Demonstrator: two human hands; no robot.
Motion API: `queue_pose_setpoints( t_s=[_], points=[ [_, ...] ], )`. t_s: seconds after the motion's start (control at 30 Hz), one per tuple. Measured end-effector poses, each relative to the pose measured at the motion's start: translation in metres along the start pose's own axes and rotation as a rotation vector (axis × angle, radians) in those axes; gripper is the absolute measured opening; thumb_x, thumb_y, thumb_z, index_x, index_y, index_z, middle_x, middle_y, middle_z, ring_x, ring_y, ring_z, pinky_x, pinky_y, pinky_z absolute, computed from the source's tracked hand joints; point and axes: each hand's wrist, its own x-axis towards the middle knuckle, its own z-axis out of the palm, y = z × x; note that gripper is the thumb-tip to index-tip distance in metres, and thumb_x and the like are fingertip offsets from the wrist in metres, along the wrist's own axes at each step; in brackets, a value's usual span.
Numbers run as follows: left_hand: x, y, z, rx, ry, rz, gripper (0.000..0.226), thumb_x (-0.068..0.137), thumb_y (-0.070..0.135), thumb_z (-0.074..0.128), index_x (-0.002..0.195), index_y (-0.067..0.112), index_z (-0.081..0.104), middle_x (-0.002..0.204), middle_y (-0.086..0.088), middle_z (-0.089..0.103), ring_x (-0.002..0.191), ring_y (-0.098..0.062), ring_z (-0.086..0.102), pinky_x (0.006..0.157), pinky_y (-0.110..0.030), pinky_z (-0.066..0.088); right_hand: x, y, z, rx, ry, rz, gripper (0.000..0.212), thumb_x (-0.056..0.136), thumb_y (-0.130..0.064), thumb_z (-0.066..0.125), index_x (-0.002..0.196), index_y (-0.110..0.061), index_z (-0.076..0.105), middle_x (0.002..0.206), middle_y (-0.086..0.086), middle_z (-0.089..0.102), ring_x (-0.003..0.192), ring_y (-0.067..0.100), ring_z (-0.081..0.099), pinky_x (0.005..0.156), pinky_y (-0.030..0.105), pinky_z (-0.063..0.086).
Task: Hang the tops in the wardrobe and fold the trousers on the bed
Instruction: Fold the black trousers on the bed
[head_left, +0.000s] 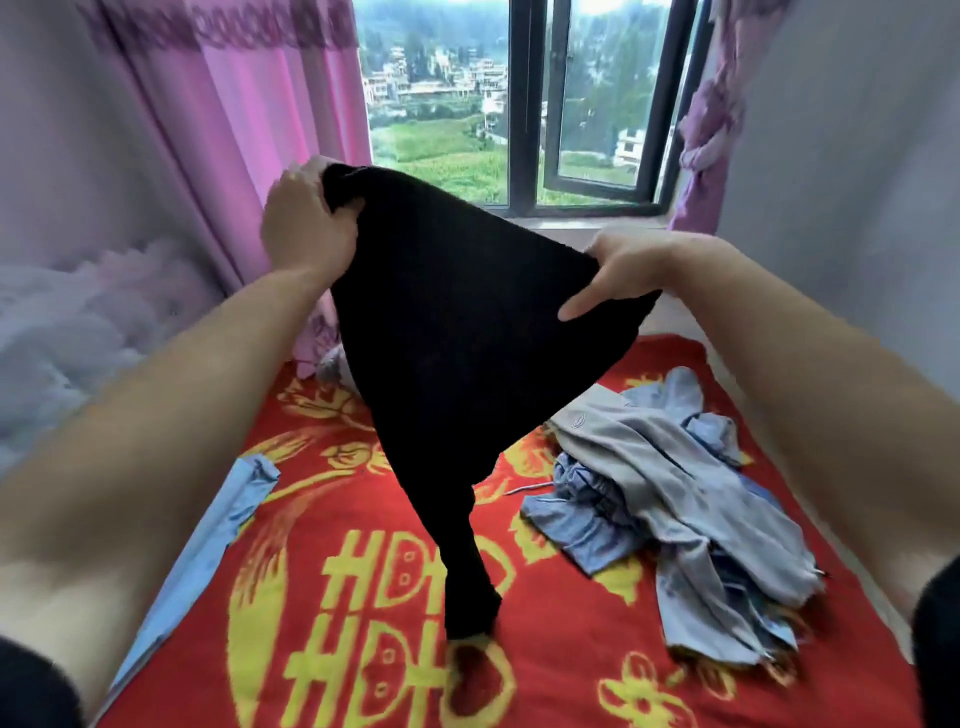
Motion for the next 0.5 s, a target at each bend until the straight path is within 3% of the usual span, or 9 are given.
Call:
queue_pose_setpoints(
  t_s=[0.07,0.17,0.23,0.3,0.37,0.43,0.5],
  points=[
    [0.007,-0.001,-0.013,0.072,0.021,-0.044,0.03,0.084,0.029,0.059,0.107,0.012,0.065,0.112,-0.016,0.063,0.104,-0.035,0.059,0.08,-0.037,0.044,-0.004,-0.006,-0.005,-0.008,-0.003,0.004,0.044,0.073,-0.058,0.079,0.101,-0.025,0.067,0.084,-0.007,0.072,0.07,0.013,0.071,0.059,0.026,0.051],
    [0.013,-0.001,-0.029,0.144,0.036,-0.066,0.031,0.084,0.032,0.06,0.111,0.017,0.066,0.123,-0.014,0.053,0.111,-0.036,0.054,0.088,-0.041,0.047,-0.006,-0.016,-0.016,-0.002,0.027,0.013,0.036,0.089,-0.048,0.07,0.107,-0.018,0.061,0.091,0.004,0.071,0.058,0.017,0.071,0.052,0.031,0.056],
    [0.02,0.002,-0.039,0.157,0.062,-0.055,0.032,0.082,0.035,0.059,0.109,0.017,0.067,0.123,-0.013,0.052,0.108,-0.034,0.055,0.088,-0.038,0.047,-0.003,-0.024,-0.026,-0.157,0.327,-0.025,0.032,0.094,-0.045,0.063,0.107,-0.016,0.055,0.096,0.011,0.067,0.066,0.026,0.071,0.056,0.035,0.057],
    [0.032,0.005,-0.046,0.133,0.095,-0.091,0.036,0.08,0.037,0.058,0.107,0.015,0.066,0.117,-0.013,0.058,0.1,-0.033,0.059,0.082,-0.034,0.047,0.003,-0.034,-0.033,-0.21,0.733,-0.117,0.027,0.096,-0.036,0.056,0.114,-0.016,0.054,0.101,0.015,0.068,0.088,0.036,0.066,0.075,0.04,0.054],
    [0.046,0.011,-0.049,-0.048,0.123,-0.155,0.039,0.081,0.034,0.057,0.113,0.012,0.061,0.11,-0.009,0.065,0.092,-0.029,0.066,0.074,-0.031,0.051,0.01,-0.047,-0.039,0.077,0.925,-0.166,0.028,0.093,-0.019,0.052,0.12,-0.016,0.057,0.102,0.01,0.068,0.088,0.029,0.064,0.071,0.031,0.054],
    [0.052,0.017,-0.046,-0.384,0.089,-0.215,0.04,0.088,0.024,0.054,0.125,0.009,0.05,0.109,-0.005,0.066,0.078,-0.023,0.072,0.061,-0.032,0.056,0.017,-0.061,-0.042,0.439,0.906,-0.183,0.035,0.089,-0.007,0.048,0.121,-0.013,0.06,0.105,0.002,0.064,0.085,0.015,0.063,0.062,0.015,0.054],
    [0.047,0.02,-0.042,-0.549,0.137,-0.148,0.026,0.091,0.017,0.052,0.115,0.01,0.046,0.101,0.003,0.064,0.079,-0.009,0.07,0.062,-0.027,0.057,0.015,-0.07,-0.041,0.564,1.016,-0.25,0.045,0.082,0.0,0.046,0.123,-0.01,0.061,0.111,-0.001,0.062,0.098,0.01,0.059,0.079,0.008,0.048]
  ],
)
